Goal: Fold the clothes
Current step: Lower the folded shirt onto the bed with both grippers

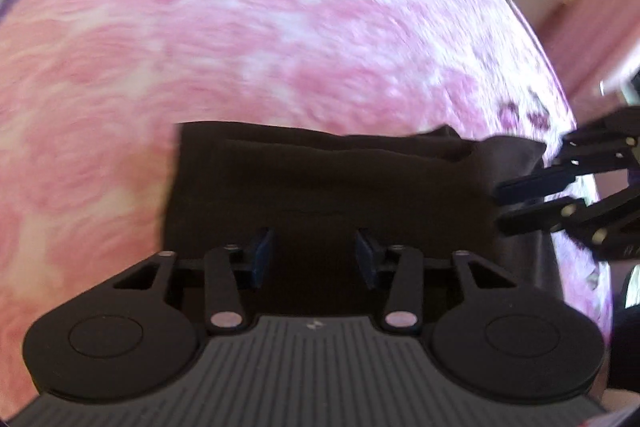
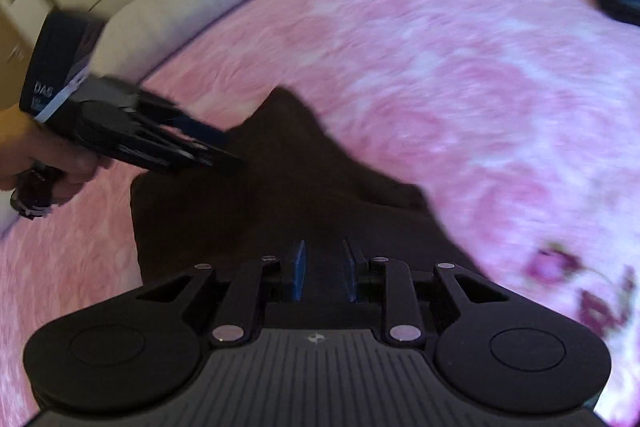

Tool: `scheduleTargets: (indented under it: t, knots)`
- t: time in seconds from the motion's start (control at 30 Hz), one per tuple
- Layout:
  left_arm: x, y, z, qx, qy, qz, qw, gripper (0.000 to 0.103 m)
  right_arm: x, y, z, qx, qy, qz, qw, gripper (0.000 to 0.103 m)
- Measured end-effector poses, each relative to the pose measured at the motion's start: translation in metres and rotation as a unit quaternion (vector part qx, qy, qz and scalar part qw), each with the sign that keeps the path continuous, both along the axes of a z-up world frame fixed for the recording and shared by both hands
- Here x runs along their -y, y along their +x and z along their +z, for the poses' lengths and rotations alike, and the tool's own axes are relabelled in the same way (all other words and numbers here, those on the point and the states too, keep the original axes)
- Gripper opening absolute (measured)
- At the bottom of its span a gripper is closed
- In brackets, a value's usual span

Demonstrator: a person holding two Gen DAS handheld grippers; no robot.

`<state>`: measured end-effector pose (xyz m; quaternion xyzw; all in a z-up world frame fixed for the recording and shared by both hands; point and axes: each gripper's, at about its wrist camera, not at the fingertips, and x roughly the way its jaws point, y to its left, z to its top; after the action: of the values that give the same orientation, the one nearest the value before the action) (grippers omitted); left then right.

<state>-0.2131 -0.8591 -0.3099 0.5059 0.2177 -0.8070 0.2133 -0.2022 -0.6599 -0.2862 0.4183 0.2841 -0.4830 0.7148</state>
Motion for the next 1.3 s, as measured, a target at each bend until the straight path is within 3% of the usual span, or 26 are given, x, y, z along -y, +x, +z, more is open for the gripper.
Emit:
scheduleTargets:
  t: [0.1,0.17,0.3,0.33,0.43,0.53,0.7,0.8,0.93,1.03,1.07,1.1,1.13,1.3]
  knots:
    - [0.01,-0.014,-0.019,0.009,0.0,-0.005,0.9999,0.036,0.011,-0.002,-0.015,-0.033,-0.004,0.021,0.999,0.016]
    - [0.014,-0.013,-0.02,0.003,0.002,-0.007,1.0,0.035,0.014,-0.016,-0.022,-0.054,0.0,0.008,0.999,0.0]
    - [0.022,0.014,-0.01,-0.007,-0.01,0.065,0.9978,0.024,0.001,-0.06,-0.03,-0.056,0.029,-0.057,0.996,0.0]
    - [0.027,0.023,-0.008,-0.005,-0.014,0.096,0.9953,0.019,-0.004,-0.059,-0.027,-0.064,0.029,-0.055,0.996,0.0]
    - [0.037,0.05,-0.001,0.004,-0.025,0.165,0.986,0.016,-0.018,-0.057,-0.018,-0.09,0.03,-0.052,0.994,0.0]
    - [0.027,0.062,0.014,-0.007,-0.028,0.157,0.9872,0.019,-0.031,-0.036,0.002,-0.089,0.005,-0.039,0.995,0.017]
    - [0.012,0.078,0.012,0.002,-0.03,0.159,0.9868,0.02,-0.054,0.033,0.008,-0.035,-0.029,0.077,0.996,0.018]
    - [0.009,0.09,0.009,0.012,-0.038,0.171,0.9846,0.02,-0.058,0.062,-0.013,-0.019,0.002,0.107,0.994,0.019]
    - [0.004,0.106,0.005,0.025,-0.048,0.186,0.9811,0.006,-0.086,0.067,-0.027,-0.046,0.011,0.136,0.99,0.018]
    - [0.001,0.118,0.002,0.035,-0.056,0.197,0.9781,0.006,-0.117,0.057,-0.038,-0.065,0.036,0.146,0.987,0.016]
    - [0.0,0.122,0.001,0.038,-0.059,0.201,0.9771,0.007,-0.125,0.054,-0.039,-0.071,0.04,0.146,0.986,0.016]
    - [-0.003,0.126,0.002,0.042,-0.063,0.205,0.9759,0.019,-0.131,0.052,-0.037,-0.081,0.042,0.148,0.985,0.016]
    - [-0.009,0.131,0.009,0.046,-0.069,0.207,0.9748,0.022,-0.137,0.05,-0.035,-0.09,0.045,0.15,0.984,0.016]
    - [-0.065,0.141,0.031,0.034,-0.076,0.194,0.9773,0.023,-0.155,0.06,0.002,-0.084,0.016,0.129,0.988,0.021]
